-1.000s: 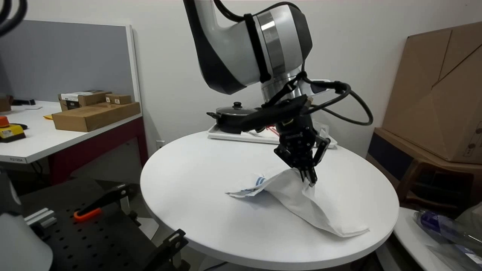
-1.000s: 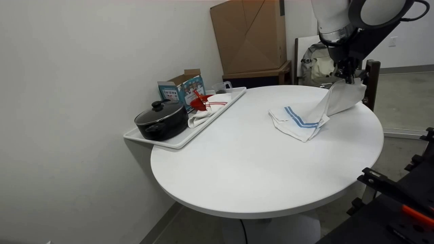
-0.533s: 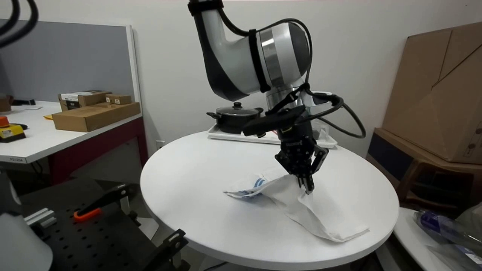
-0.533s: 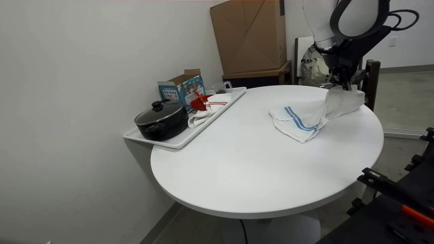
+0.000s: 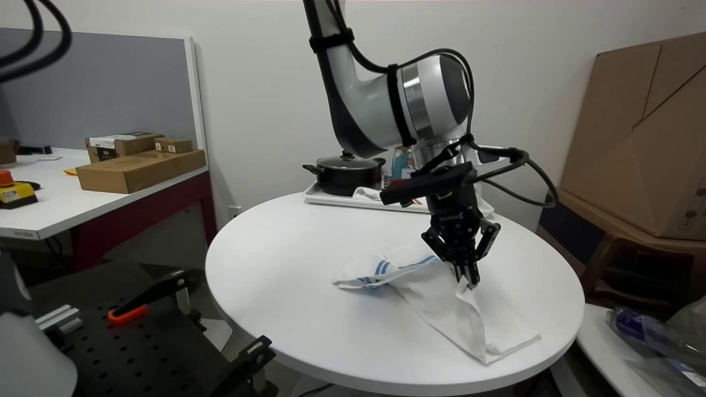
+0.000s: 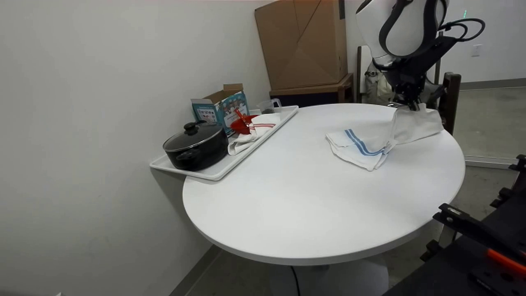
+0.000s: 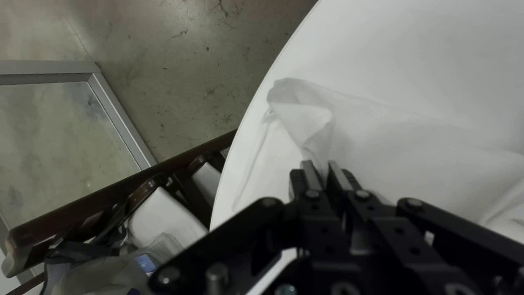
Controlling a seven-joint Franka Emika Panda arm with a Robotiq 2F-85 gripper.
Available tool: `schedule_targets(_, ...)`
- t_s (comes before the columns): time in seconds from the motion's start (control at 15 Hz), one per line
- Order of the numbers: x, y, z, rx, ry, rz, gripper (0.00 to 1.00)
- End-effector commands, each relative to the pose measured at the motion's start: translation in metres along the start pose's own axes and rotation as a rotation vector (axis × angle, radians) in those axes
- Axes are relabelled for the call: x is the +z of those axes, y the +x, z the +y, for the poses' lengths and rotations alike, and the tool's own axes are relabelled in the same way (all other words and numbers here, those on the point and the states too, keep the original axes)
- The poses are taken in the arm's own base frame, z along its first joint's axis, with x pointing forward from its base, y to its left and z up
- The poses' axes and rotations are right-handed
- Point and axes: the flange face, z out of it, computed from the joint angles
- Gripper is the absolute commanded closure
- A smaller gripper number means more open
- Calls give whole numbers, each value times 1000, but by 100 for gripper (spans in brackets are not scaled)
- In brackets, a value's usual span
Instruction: Fold the towel on the table
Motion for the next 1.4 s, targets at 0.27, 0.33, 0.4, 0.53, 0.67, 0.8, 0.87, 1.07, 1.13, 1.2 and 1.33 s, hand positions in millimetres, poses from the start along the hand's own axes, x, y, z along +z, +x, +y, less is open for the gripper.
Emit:
schedule_targets(0.27,9,12,-19,-101,-70,11,26)
schedule_targets(0.33,7,13,-20,-108,-79,19,19)
schedule_targets(0.4,4,16,-18,-107,-90,31,11)
schedule_targets(0.53,-3,21,-10,-96,-111,58,0)
schedule_targets(0.67,-11,29,6,-63,-120,81,0)
schedule_targets(0.8,-20,35,27,-18,-125,103,0)
schedule_targets(0.87,-25,34,34,-13,-132,112,0)
schedule_targets(1.07,-36,8,26,-60,-133,127,0)
schedule_targets(1.13,-41,-8,13,-95,-127,129,0)
schedule_targets(1.2,-44,-21,2,-114,-129,131,0)
schedule_targets(1.33,-53,-51,-28,-115,-132,124,0)
